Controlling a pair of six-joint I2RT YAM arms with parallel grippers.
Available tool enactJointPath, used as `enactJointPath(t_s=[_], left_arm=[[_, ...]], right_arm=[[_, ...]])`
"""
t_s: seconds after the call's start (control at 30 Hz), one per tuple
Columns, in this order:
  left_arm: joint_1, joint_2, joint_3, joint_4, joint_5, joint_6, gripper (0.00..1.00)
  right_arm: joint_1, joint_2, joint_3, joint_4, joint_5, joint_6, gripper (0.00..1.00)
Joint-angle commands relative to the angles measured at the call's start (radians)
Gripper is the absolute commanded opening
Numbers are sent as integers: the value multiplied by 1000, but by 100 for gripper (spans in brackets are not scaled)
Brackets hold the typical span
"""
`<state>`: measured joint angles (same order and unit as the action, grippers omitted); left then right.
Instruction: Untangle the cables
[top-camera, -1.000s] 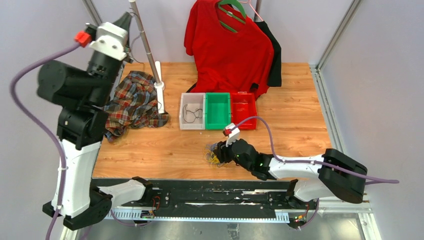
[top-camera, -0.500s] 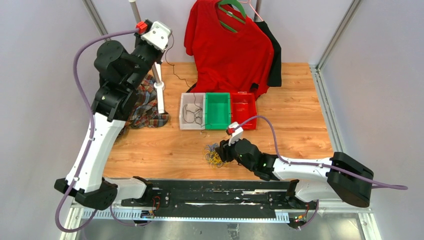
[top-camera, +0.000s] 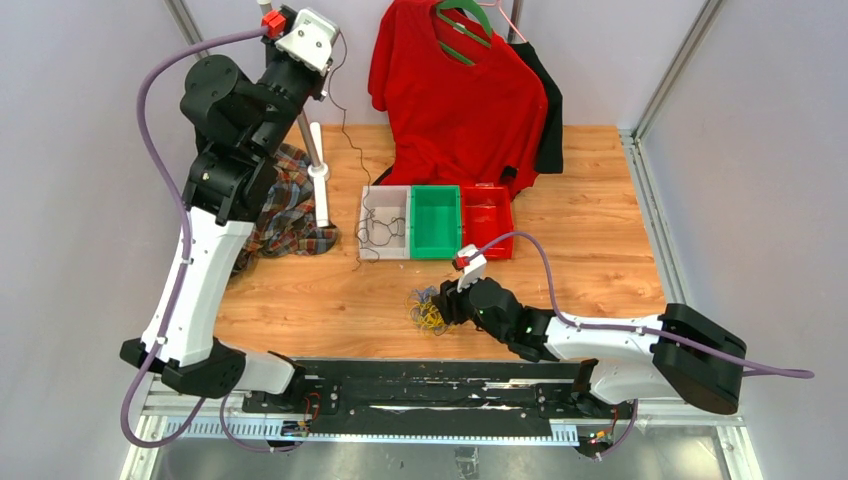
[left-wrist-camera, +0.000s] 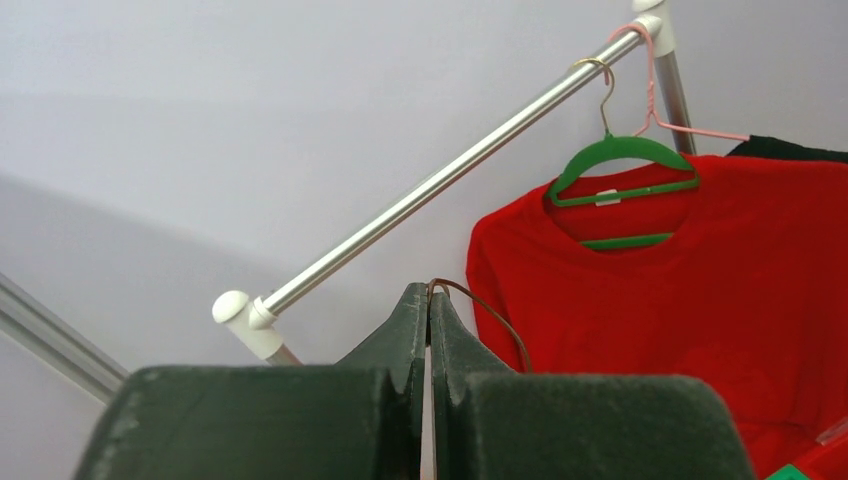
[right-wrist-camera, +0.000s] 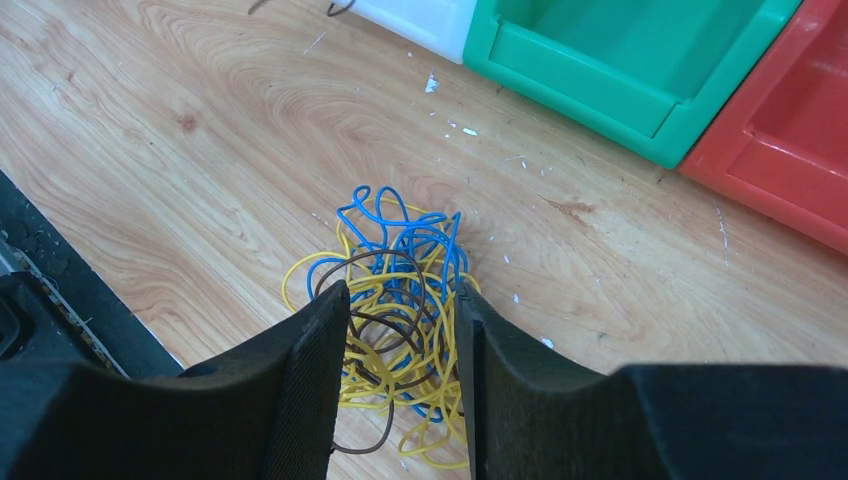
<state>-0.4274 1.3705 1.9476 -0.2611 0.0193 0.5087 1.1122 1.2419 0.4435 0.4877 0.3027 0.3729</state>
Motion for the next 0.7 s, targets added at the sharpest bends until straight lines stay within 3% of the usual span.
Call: enactJointPath(t_s=[0.0,0.47,0.67], left_arm=[[-5,1,18,49,-9,10,0],[-5,25,116,121,-14,5,1],[-5,-15,76,294,-54,-28,0]], right_arm=[[2,10,-17,-2,18,19,43],[1,10,-14,-16,20,20,42],[1,3,-16,-27,28,18,42]])
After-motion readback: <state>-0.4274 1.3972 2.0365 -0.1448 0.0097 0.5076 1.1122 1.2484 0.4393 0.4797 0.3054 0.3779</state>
